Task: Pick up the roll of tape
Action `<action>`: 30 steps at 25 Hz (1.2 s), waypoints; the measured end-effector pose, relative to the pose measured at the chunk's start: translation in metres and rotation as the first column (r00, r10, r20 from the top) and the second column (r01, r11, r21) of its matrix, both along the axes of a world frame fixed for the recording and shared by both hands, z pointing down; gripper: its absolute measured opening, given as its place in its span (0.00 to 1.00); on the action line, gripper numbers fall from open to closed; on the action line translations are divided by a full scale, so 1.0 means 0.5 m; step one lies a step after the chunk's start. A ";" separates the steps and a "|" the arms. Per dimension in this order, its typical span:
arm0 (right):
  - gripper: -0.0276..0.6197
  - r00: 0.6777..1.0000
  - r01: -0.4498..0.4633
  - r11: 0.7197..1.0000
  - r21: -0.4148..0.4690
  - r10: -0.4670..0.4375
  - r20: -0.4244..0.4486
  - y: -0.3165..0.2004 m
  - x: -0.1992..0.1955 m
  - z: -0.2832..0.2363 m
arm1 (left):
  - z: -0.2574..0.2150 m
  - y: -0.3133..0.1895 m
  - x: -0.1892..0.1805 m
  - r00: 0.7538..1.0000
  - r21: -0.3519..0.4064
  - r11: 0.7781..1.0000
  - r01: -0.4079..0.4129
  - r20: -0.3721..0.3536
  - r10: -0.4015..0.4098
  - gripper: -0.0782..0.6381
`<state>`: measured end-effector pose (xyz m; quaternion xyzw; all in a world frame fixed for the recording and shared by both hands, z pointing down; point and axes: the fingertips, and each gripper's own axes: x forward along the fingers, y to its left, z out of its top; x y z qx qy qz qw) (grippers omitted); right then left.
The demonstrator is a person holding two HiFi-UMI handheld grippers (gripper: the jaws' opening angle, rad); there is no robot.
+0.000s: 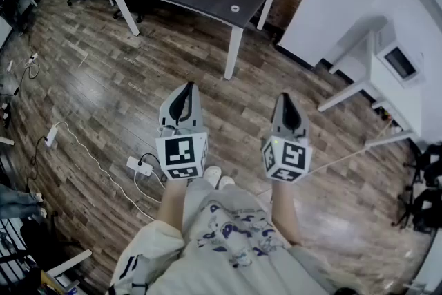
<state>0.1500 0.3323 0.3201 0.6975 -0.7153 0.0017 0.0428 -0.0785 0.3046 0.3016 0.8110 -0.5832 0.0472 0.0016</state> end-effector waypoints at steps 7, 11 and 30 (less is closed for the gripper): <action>0.05 1.000 -0.014 1.000 -0.012 0.014 0.007 -0.007 -0.001 0.003 | -0.006 -0.010 -0.007 1.000 0.001 1.000 -0.001 -0.007 0.001 0.11; 0.05 1.000 -0.005 1.000 -0.004 0.005 0.009 -0.020 -0.011 0.003 | -0.004 -0.022 -0.014 1.000 0.000 1.000 -0.003 -0.006 0.003 0.11; 0.05 1.000 0.001 1.000 -0.002 -0.001 0.002 -0.134 -0.065 0.025 | 0.024 -0.152 -0.049 1.000 -0.013 0.999 -0.030 -0.001 0.030 0.11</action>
